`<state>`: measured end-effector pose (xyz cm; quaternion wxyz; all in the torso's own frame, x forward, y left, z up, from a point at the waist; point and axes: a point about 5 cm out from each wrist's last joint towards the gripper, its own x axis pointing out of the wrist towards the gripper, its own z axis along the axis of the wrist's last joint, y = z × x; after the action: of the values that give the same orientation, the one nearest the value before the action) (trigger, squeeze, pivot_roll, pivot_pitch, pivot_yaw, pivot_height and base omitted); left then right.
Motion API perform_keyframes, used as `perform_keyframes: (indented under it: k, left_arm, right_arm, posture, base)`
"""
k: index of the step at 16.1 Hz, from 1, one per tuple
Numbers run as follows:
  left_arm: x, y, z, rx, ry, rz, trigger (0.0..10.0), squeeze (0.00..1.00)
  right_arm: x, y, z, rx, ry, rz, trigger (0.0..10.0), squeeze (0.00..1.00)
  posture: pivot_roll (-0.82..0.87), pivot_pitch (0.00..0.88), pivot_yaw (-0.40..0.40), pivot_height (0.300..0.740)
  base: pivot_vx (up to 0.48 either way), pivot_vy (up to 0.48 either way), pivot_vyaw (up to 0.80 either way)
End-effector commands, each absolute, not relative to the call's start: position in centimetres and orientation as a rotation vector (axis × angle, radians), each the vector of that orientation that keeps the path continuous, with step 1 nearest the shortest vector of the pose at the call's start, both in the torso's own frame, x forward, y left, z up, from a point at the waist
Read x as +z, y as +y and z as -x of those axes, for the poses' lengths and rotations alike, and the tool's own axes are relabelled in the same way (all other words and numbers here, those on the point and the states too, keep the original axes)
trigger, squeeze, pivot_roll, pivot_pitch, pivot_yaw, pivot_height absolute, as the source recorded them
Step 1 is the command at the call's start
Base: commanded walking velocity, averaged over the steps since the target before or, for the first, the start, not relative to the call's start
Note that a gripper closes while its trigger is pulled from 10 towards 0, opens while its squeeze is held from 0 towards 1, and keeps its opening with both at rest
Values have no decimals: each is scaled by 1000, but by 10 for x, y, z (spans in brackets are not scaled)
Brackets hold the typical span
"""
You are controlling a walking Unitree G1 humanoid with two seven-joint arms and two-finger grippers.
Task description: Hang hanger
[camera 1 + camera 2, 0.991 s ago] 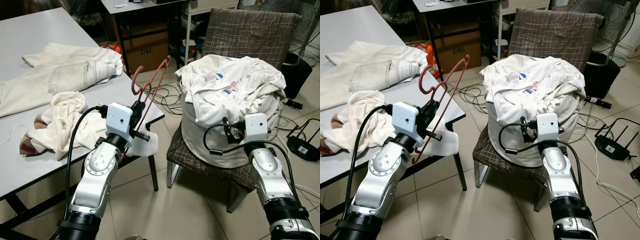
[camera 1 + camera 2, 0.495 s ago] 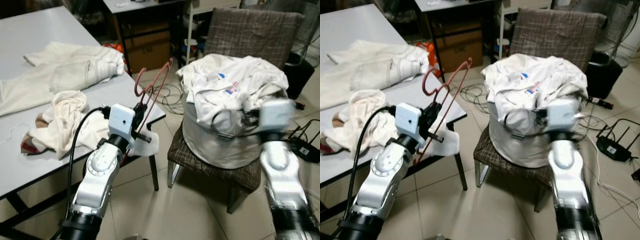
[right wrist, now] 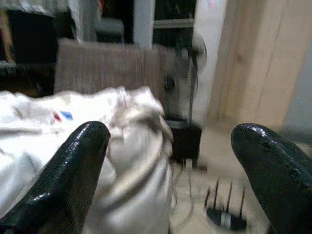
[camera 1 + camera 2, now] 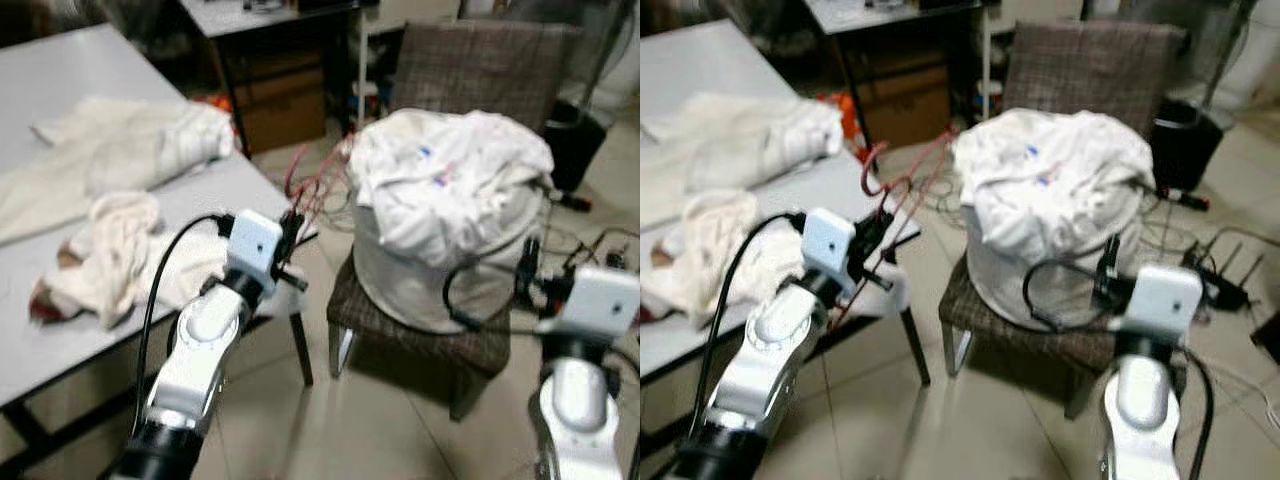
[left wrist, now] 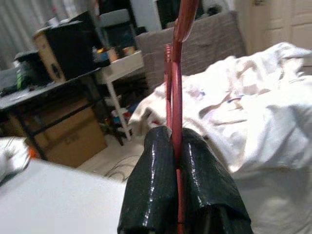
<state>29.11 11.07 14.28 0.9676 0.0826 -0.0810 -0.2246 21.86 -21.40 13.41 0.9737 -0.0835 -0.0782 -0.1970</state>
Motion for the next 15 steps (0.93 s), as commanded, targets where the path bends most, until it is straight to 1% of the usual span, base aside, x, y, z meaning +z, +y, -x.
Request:
perform_keyframes:
  k: [1,4,9,10,13,14,15]
  left_arm:
    - [153,105,-295,-471,-201,-182,10000,0]
    - [157,101,-295,-482,-226,-169,10000,0]
    - [158,102,-297,-455,-227,-123,10000,0]
    - [158,103,-297,-447,-227,-102,10000,0]
    - [162,106,-300,-407,-242,-83,10000,0]
    - [162,106,-301,-392,-245,-96,10000,0]
    - [162,104,-301,-397,-244,-98,10000,0]
  right_arm:
    - [139,-217,-220,-415,-171,152,10000,0]
    - [146,-222,-228,-426,-195,176,10000,0]
    - [151,-216,-242,-352,-210,205,10000,0]
    - [151,-216,-244,-338,-212,214,10000,0]
    - [149,-214,-248,-302,-201,205,10000,0]
    - [148,-211,-249,-275,-196,208,10000,0]
    - [147,-209,-249,-265,-196,198,10000,0]
  posture:
    - [-145,0,121,740]
    - [-151,0,127,740]
    - [-150,0,128,740]
    - [-149,0,128,740]
    - [-146,0,124,740]
    - [-143,0,121,740]
    - [-144,0,120,740]
  base:
    - [480,0,0]
    - [480,0,0]
    - [471,0,0]
    - [390,277,0]
    - [276,393,0]
    - [0,0,0]
    - [0,0,544]
